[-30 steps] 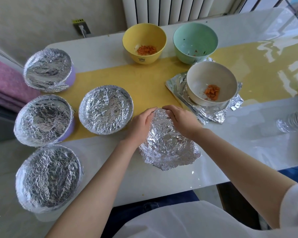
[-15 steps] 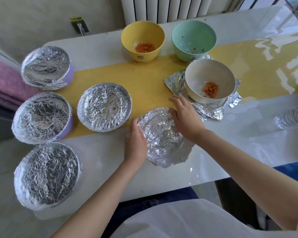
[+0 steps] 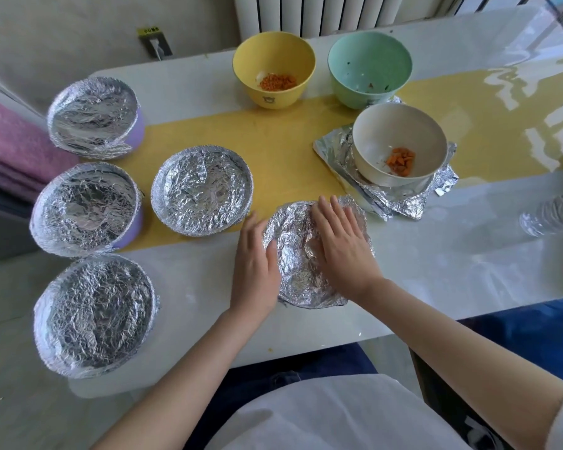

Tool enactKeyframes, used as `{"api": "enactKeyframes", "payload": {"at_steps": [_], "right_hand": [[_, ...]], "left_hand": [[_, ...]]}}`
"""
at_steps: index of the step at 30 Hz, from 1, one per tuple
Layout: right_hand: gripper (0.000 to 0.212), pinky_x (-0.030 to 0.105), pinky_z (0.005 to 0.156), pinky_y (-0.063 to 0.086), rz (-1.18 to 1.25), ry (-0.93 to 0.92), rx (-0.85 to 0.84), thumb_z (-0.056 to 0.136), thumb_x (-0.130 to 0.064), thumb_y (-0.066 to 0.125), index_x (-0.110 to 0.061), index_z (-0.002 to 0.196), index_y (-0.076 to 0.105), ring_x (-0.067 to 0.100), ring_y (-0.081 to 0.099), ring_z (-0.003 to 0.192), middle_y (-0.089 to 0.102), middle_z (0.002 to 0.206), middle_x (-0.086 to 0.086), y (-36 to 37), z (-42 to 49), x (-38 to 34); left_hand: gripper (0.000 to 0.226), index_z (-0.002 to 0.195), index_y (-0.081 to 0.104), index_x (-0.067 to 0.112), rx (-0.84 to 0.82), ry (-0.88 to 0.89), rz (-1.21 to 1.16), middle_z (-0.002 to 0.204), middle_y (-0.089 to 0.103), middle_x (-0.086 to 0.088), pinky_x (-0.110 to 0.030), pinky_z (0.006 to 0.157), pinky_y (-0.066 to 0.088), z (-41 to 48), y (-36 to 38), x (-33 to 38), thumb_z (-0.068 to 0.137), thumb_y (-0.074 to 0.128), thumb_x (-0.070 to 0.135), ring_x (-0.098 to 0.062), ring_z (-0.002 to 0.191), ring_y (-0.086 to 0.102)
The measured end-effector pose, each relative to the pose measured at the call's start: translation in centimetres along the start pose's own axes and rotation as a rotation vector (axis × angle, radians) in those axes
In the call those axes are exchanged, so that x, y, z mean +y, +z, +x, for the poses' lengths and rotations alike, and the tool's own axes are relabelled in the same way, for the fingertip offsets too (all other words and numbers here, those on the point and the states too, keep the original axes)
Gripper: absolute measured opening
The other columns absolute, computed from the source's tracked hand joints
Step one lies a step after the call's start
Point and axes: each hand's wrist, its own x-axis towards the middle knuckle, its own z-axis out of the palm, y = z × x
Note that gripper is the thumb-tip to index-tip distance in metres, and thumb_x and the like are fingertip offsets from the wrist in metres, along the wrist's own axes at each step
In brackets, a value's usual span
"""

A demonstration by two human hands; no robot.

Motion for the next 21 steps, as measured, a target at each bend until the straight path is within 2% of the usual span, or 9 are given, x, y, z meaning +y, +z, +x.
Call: {"api": "enactKeyframes", "payload": {"at_steps": [3, 6, 8, 11, 13, 16, 21], "right_hand": [[0.053, 0.043, 0.116, 0.018, -0.006, 0.011, 0.008, 0.094, -0.027, 0.032, -0.001, 0.140, 0.036, 0.033, 0.030, 0.139, 0.038, 0.146, 0.017, 0.3, -0.2, 0.7], [0.050, 0.038, 0.117, 0.013, 0.058, 0.039, 0.060, 0.096, -0.025, 0.036, -0.003, 0.141, 0.036, 0.029, 0.028, 0.140, 0.037, 0.147, 0.014, 0.4, -0.3, 1.1], [0.046, 0.036, 0.116, 0.014, 0.140, 0.060, 0.112, 0.098, -0.024, 0.035, -0.004, 0.139, 0.040, 0.027, 0.029, 0.139, 0.040, 0.146, 0.013, 0.4, -0.3, 1.1], [0.043, 0.030, 0.116, 0.015, 0.222, 0.105, 0.188, 0.099, -0.022, 0.032, -0.004, 0.136, 0.045, 0.027, 0.034, 0.137, 0.046, 0.142, 0.012, 0.5, -0.3, 1.1], [0.040, 0.032, 0.116, 0.019, 0.269, 0.172, 0.208, 0.100, -0.019, 0.034, -0.005, 0.136, 0.046, 0.026, 0.035, 0.137, 0.046, 0.142, 0.011, 0.7, -0.1, 1.1], [0.038, 0.034, 0.109, 0.033, 0.332, 0.228, 0.210, 0.100, -0.014, 0.038, -0.007, 0.137, 0.046, 0.025, 0.042, 0.131, 0.046, 0.142, 0.008, 0.8, 0.0, 1.3], [0.039, 0.033, 0.090, 0.041, 0.437, 0.377, 0.159, 0.099, -0.010, 0.039, -0.016, 0.137, 0.046, 0.028, 0.054, 0.117, 0.055, 0.134, 0.005, 0.3, 0.5, 1.9]], "left_hand": [[0.036, 0.134, 0.043, 0.005, -0.055, 0.084, 0.114, 0.149, 0.031, -0.013, -0.035, 0.114, 0.019, 1.3, 1.1, 0.4, 0.099, 0.039, 0.011, -0.028, 0.142, 0.019], [0.039, 0.139, 0.037, 0.008, -0.080, 0.072, 0.121, 0.150, 0.031, -0.010, -0.037, 0.115, 0.021, 1.8, 1.8, 0.5, 0.100, 0.034, 0.012, -0.025, 0.143, 0.016], [0.040, 0.141, 0.035, 0.009, -0.075, 0.042, 0.077, 0.149, 0.033, -0.008, -0.033, 0.113, 0.026, 1.8, 1.9, 0.2, 0.101, 0.032, 0.012, -0.022, 0.142, 0.020], [0.039, 0.139, 0.039, 0.010, -0.020, -0.008, -0.061, 0.144, 0.041, -0.006, -0.032, 0.106, 0.036, 1.6, 2.0, -0.4, 0.100, 0.032, 0.010, -0.021, 0.134, 0.037], [0.038, 0.136, 0.043, 0.009, 0.027, -0.062, -0.183, 0.138, 0.048, -0.006, -0.021, 0.101, 0.038, 1.6, 2.0, -0.6, 0.100, 0.033, 0.008, -0.018, 0.125, 0.047], [0.037, 0.133, 0.048, 0.007, 0.095, -0.085, -0.226, 0.134, 0.053, -0.008, -0.002, 0.094, 0.031, 1.6, 2.2, -0.6, 0.099, 0.034, 0.003, -0.008, 0.118, 0.048], [0.035, 0.130, 0.051, 0.009, 0.103, -0.175, -0.331, 0.126, 0.054, 0.003, 0.001, 0.091, 0.029, 1.6, 2.3, -0.5, 0.100, 0.034, 0.005, 0.009, 0.112, 0.042]]}}
